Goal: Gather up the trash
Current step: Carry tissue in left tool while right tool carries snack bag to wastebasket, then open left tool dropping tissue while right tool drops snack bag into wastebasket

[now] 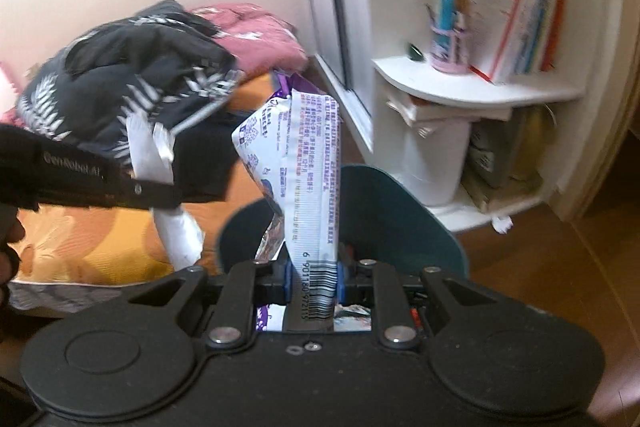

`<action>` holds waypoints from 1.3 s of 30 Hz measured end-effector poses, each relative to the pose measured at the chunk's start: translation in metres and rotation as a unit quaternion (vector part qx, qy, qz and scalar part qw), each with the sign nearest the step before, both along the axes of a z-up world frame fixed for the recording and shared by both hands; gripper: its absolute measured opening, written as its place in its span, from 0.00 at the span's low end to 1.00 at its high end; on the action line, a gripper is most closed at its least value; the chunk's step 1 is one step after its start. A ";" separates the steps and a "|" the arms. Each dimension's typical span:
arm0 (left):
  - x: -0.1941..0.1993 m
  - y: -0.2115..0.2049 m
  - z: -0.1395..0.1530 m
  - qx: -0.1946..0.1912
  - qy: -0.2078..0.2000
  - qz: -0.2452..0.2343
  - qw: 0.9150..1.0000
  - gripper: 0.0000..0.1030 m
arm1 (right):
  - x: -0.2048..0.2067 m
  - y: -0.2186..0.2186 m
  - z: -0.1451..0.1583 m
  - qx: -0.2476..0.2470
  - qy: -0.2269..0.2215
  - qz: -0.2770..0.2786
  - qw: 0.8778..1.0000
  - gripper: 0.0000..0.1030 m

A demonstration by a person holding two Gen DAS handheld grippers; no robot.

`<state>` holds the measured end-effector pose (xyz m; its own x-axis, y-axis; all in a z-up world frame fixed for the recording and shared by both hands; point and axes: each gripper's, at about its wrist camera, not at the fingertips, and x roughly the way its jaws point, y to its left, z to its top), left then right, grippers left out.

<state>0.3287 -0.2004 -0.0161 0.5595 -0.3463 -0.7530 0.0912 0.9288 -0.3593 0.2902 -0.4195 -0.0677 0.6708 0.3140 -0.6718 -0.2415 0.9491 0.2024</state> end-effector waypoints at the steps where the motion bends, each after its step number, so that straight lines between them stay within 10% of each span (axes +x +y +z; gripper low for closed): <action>1: 0.008 -0.010 -0.003 0.006 0.004 -0.008 1.000 0.06 | 0.002 -0.005 -0.002 -0.001 0.005 -0.004 1.000 0.19; 25: 0.068 -0.076 -0.108 0.094 0.114 -0.079 0.986 0.07 | 0.035 -0.001 -0.074 -0.022 0.107 -0.019 0.994 0.25; 28: 0.069 -0.077 -0.115 0.091 0.128 -0.080 0.984 0.15 | 0.035 -0.003 -0.078 -0.025 0.112 -0.023 0.993 0.27; 32: 0.068 -0.076 -0.116 0.092 0.128 -0.072 0.985 0.50 | 0.032 -0.003 -0.079 -0.030 0.113 -0.021 0.993 0.32; 39: 0.057 -0.072 -0.104 0.100 0.113 -0.076 0.986 0.51 | 0.021 -0.005 -0.068 -0.026 0.098 -0.025 0.995 0.41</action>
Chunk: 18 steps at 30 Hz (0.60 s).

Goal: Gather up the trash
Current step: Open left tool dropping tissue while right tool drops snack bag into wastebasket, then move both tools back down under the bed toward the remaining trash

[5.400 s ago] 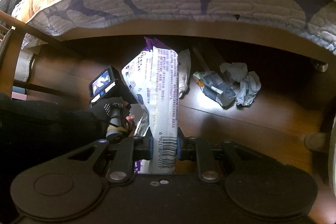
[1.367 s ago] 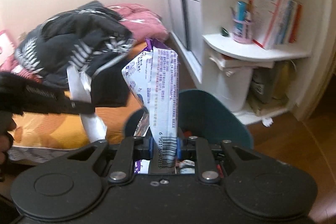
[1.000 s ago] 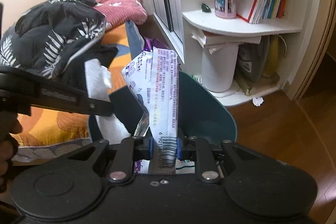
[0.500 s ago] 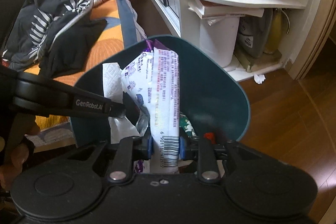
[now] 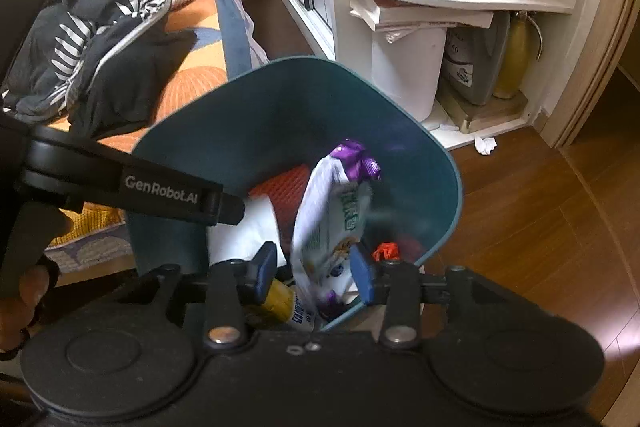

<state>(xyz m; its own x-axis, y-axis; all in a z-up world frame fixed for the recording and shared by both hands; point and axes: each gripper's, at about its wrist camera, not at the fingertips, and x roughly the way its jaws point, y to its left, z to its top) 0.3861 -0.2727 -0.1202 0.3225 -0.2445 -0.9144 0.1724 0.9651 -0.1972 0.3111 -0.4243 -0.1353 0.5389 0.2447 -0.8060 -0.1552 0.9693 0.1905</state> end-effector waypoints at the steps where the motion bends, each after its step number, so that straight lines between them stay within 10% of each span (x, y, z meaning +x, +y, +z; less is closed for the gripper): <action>1: -0.003 0.002 0.003 -0.003 -0.003 0.001 1.000 0.52 | -0.002 0.000 0.003 0.004 -0.003 0.000 1.000 0.42; 18: -0.069 0.043 0.091 -0.027 -0.077 0.011 0.997 0.54 | -0.050 0.016 0.077 0.038 -0.068 0.023 0.997 0.49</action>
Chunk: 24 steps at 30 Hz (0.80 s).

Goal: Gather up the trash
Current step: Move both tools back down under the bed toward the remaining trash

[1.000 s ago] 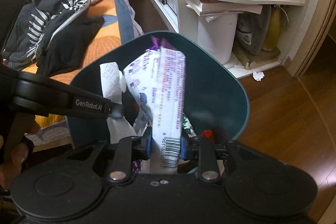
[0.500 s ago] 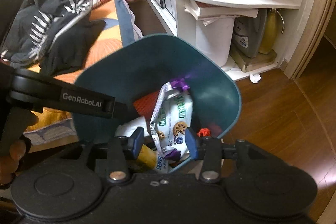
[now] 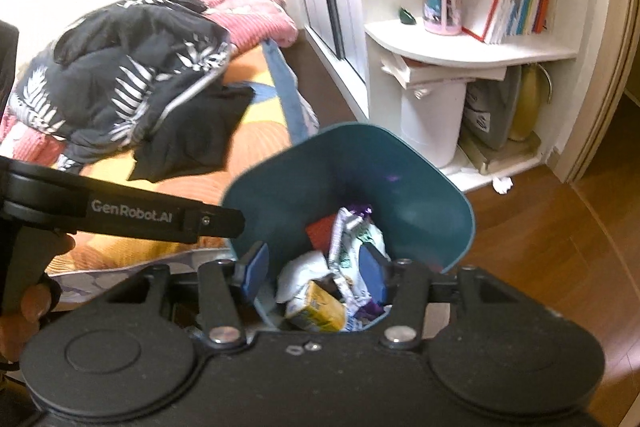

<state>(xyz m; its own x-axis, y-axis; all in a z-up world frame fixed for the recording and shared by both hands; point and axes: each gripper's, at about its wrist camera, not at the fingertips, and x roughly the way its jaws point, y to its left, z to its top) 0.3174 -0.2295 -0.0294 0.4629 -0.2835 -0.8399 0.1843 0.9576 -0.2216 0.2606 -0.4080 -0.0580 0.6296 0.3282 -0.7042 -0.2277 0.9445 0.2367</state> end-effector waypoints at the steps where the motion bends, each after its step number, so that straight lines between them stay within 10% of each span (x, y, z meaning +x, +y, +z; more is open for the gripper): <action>1: -0.005 0.005 0.006 -0.002 -0.004 0.004 1.000 0.54 | -0.003 0.002 0.004 0.001 -0.004 0.003 1.000 0.49; 13: -0.062 0.085 0.050 -0.030 -0.050 0.061 0.996 0.77 | -0.038 0.050 0.044 0.016 -0.033 0.056 0.998 0.50; 24: -0.100 0.188 0.027 -0.041 -0.056 0.158 0.985 0.90 | -0.037 0.126 0.031 0.031 -0.010 0.120 0.992 0.51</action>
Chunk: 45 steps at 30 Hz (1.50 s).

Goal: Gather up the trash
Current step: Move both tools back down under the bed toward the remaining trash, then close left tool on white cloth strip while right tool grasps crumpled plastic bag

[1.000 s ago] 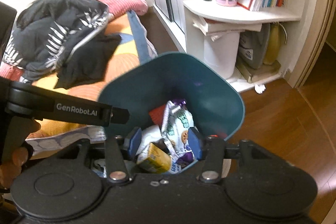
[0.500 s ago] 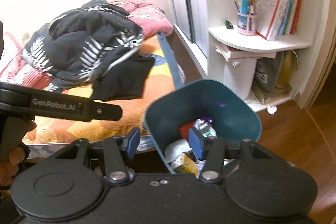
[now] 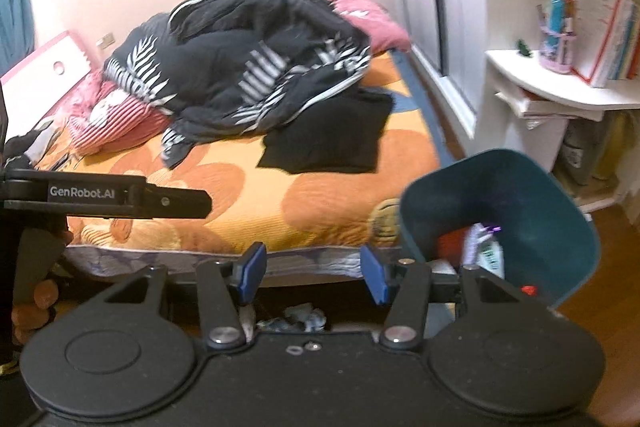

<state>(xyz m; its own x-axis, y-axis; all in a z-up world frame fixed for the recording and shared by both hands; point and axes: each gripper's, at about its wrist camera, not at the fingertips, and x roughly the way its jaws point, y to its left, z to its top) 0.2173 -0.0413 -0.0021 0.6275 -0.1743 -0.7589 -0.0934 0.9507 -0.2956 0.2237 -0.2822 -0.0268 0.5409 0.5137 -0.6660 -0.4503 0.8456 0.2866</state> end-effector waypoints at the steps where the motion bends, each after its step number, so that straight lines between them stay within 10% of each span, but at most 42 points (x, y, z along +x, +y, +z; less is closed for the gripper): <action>1: -0.002 0.011 -0.005 0.000 0.001 0.009 1.000 0.90 | 0.000 0.007 -0.004 0.000 0.005 0.004 1.000 0.51; 18: 0.002 0.153 -0.183 0.024 0.130 0.126 0.983 0.91 | 0.053 0.124 -0.157 -0.058 0.131 0.046 0.989 0.51; 31: 0.023 0.179 -0.342 0.062 0.244 0.168 0.953 0.91 | 0.105 0.166 -0.301 -0.122 0.190 0.031 0.974 0.51; 45: 0.044 0.201 -0.482 0.018 0.330 0.199 0.923 0.91 | 0.139 0.208 -0.428 -0.174 0.214 0.096 0.956 0.50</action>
